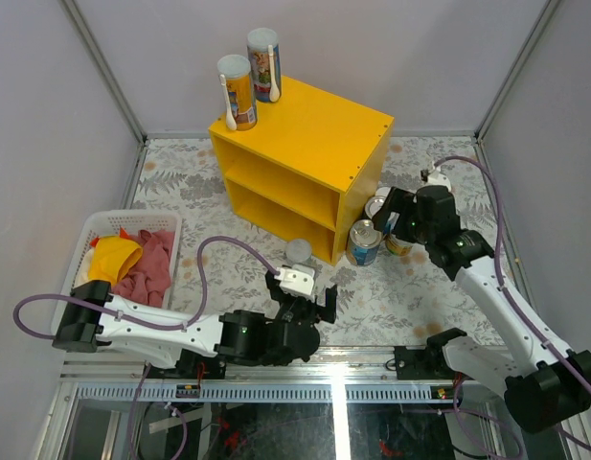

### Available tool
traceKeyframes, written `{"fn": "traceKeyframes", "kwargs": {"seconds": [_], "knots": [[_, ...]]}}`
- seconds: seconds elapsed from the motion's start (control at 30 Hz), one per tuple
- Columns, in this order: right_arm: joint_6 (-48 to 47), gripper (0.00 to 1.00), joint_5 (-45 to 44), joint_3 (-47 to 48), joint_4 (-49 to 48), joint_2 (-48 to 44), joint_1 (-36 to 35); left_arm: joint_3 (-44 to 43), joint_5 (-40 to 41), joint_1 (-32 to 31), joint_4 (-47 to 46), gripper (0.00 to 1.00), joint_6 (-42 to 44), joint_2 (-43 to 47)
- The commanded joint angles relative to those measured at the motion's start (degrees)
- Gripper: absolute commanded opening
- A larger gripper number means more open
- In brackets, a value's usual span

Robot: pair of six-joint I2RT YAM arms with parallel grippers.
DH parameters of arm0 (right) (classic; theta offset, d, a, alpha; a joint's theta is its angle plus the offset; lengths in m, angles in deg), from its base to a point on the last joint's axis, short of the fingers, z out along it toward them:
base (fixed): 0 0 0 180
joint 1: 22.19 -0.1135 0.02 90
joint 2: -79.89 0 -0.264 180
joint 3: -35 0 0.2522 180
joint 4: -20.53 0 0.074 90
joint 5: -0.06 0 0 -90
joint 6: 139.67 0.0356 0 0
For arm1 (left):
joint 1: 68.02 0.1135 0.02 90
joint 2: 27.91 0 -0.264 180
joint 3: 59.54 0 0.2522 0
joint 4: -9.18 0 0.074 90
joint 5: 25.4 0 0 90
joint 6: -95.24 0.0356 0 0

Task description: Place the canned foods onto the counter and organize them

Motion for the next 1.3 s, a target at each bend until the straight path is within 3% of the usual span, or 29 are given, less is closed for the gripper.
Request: {"fn": "traceKeyframes", "kwargs": {"seconds": [0.0, 0.57, 1.27], "knots": [[6.3, 0.95, -0.8, -2.0, -6.4, 2.0, -2.1, 1.2, 1.1, -1.1, -5.4, 0.92, -1.9, 0.3], [17.9, 0.95, -12.1, 1.2, -8.0, 14.5, -6.4, 7.5, 0.7, -4.4, -14.3, 0.91, 5.3, 5.5], [18.8, 0.95, -14.1, 3.1, -10.1, 22.0, -6.6, 12.6, -1.7, -4.7, -21.3, 0.91, 12.1, 9.3]]}}
